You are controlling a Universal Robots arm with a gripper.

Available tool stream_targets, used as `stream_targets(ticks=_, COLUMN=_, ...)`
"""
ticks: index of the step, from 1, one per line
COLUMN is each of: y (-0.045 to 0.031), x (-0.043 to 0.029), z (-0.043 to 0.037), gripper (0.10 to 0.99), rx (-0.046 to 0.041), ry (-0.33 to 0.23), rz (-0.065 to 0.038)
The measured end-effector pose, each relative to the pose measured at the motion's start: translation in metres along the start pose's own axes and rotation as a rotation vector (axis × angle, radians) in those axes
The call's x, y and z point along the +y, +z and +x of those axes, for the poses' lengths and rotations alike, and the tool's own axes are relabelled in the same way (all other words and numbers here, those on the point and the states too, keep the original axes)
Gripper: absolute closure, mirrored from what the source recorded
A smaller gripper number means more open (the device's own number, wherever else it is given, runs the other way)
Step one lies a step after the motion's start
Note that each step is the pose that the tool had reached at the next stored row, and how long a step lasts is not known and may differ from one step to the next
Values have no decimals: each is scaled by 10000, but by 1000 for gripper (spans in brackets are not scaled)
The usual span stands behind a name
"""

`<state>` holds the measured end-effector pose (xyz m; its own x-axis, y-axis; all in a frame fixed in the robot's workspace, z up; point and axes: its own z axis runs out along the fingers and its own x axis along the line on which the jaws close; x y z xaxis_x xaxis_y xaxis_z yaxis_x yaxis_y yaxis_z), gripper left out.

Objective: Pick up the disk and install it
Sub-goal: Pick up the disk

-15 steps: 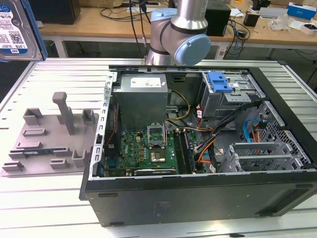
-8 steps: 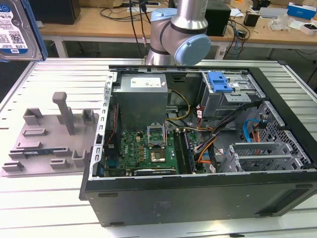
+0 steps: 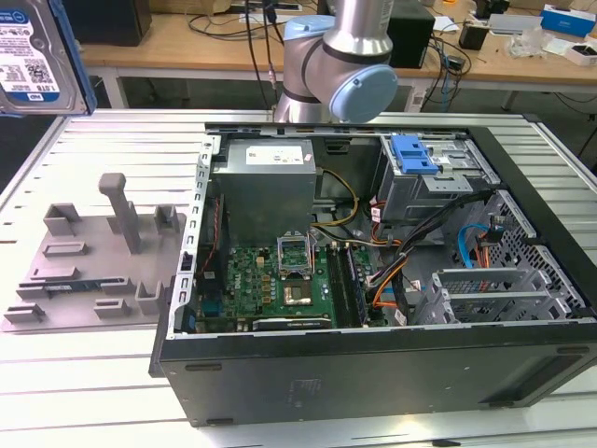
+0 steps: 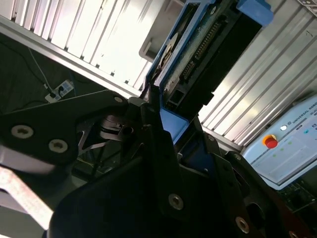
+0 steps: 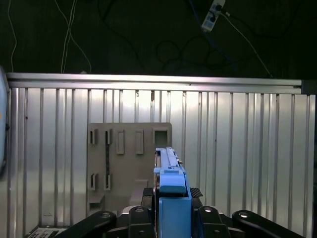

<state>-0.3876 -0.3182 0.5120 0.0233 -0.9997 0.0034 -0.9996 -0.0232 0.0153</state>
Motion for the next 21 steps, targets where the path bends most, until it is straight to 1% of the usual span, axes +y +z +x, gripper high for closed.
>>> stream_targets(ticks=3, y=-2, x=-82, z=9, gripper=718, rx=2, ry=-1, rz=-12)
stream_targets(ticks=7, y=-4, x=-217, z=29, gripper=718, rx=2, ry=0, rz=-33)
stream_targets(ticks=8, y=-4, x=-263, z=37, gripper=718, rx=1, ry=0, rz=-41)
stream_targets(ticks=9, y=-5, x=-292, z=42, gripper=718, rx=1, ry=0, rz=-47)
stream_targets(ticks=10, y=-5, x=-347, z=52, gripper=718, rx=1, ry=-2, rz=-58)
stream_targets(ticks=16, y=-8, x=-546, z=90, gripper=718, rx=1, ry=-1, rz=-79)
stream_targets(ticks=19, y=-12, x=-736, z=120, gripper=718, rx=1, ry=0, rz=-80)
stream_targets(ticks=21, y=-12, x=-812, z=130, gripper=718, rx=1, ry=-3, rz=-79)
